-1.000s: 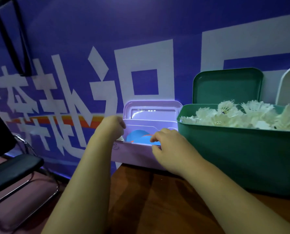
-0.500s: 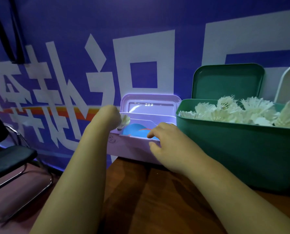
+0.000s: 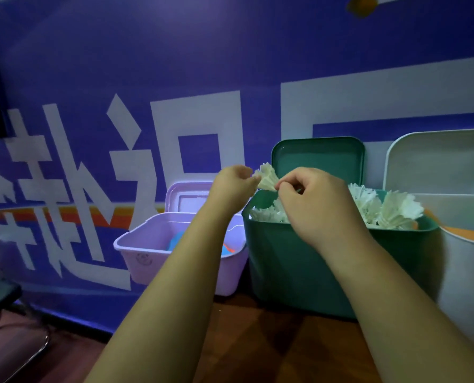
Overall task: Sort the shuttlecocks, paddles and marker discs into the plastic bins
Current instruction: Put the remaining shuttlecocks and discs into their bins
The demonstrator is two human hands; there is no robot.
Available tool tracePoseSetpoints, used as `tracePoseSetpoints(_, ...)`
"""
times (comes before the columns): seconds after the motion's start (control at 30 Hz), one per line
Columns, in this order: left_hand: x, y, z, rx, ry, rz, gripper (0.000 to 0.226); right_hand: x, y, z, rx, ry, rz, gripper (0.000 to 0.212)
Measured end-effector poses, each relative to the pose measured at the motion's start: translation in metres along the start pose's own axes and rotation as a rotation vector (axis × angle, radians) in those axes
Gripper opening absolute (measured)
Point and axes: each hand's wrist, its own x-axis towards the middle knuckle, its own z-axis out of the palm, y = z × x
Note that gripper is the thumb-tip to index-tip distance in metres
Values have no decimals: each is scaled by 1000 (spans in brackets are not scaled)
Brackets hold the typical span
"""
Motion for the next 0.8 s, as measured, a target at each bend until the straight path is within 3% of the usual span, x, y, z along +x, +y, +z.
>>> tracePoseSetpoints(0.1,-5,-1,16,138,-2,23,30,2,6,-5,8,-4,18,22)
tracePoseSetpoints(0.2,-12,-5,18,116,47,17,36,3,12,-5,8,-11,29,23)
tracePoseSetpoints(0.47,-53,2,-25,210,71,54,29,-9,0,-7,9,-93,28,22)
tracePoseSetpoints(0.8,-145,-6,-75,241,-105,46,26,-57,-23,-35,-71,-207,91,24)
